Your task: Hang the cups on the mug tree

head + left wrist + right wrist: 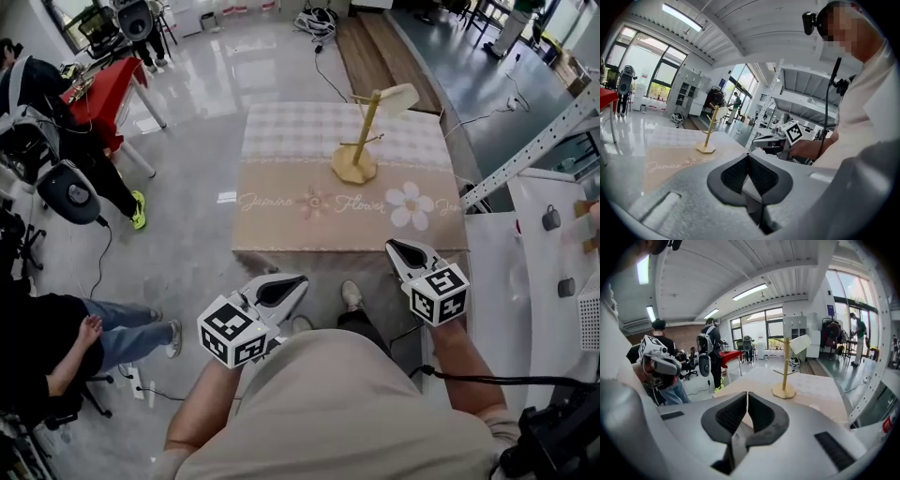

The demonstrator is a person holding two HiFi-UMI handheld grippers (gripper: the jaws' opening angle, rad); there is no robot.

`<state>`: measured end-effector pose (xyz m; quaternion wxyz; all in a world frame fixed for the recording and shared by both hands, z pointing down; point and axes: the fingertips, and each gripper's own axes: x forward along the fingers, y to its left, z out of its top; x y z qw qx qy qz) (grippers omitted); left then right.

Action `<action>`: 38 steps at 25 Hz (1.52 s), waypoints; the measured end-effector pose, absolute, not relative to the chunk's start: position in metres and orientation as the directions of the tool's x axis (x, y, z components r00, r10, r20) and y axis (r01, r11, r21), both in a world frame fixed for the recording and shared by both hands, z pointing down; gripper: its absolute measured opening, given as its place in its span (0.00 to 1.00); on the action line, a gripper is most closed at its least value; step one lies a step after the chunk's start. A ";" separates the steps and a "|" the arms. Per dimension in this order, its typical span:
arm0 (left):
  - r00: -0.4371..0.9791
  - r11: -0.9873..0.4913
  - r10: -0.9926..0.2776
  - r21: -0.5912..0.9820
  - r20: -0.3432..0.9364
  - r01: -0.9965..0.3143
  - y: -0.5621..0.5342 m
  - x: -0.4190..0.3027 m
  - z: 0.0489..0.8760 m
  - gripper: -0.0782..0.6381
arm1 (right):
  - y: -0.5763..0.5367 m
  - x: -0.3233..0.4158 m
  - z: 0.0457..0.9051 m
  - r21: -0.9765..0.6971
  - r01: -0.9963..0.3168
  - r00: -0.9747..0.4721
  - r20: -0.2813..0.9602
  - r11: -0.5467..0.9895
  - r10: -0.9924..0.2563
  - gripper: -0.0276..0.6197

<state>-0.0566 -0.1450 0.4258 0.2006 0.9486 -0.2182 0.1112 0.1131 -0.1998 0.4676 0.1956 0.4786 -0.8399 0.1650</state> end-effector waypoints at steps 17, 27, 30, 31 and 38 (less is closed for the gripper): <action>0.886 -0.832 -0.320 0.347 0.337 -0.432 -0.121 -0.052 0.440 0.12 | -0.128 0.057 0.487 -0.128 -0.798 -0.568 0.486 0.588 -0.665 0.06; 0.894 -0.842 -0.299 0.348 0.334 -0.411 -0.121 -0.042 0.441 0.12 | -0.124 0.056 0.482 -0.099 -0.793 -0.569 0.473 0.601 -0.673 0.06; 0.892 -0.841 -0.298 0.350 0.339 -0.414 -0.120 -0.043 0.444 0.12 | -0.125 0.056 0.481 -0.097 -0.792 -0.571 0.464 0.602 -0.677 0.06; 0.891 -0.839 -0.299 0.350 0.340 -0.416 -0.121 -0.044 0.444 0.12 | -0.126 0.056 0.480 -0.097 -0.793 -0.572 0.462 0.602 -0.678 0.06; 0.873 -0.824 -0.344 0.335 0.346 -0.457 -0.131 -0.061 0.442 0.12 | -0.140 0.049 0.476 -0.081 -0.773 -0.590 0.458 0.630 -0.665 0.06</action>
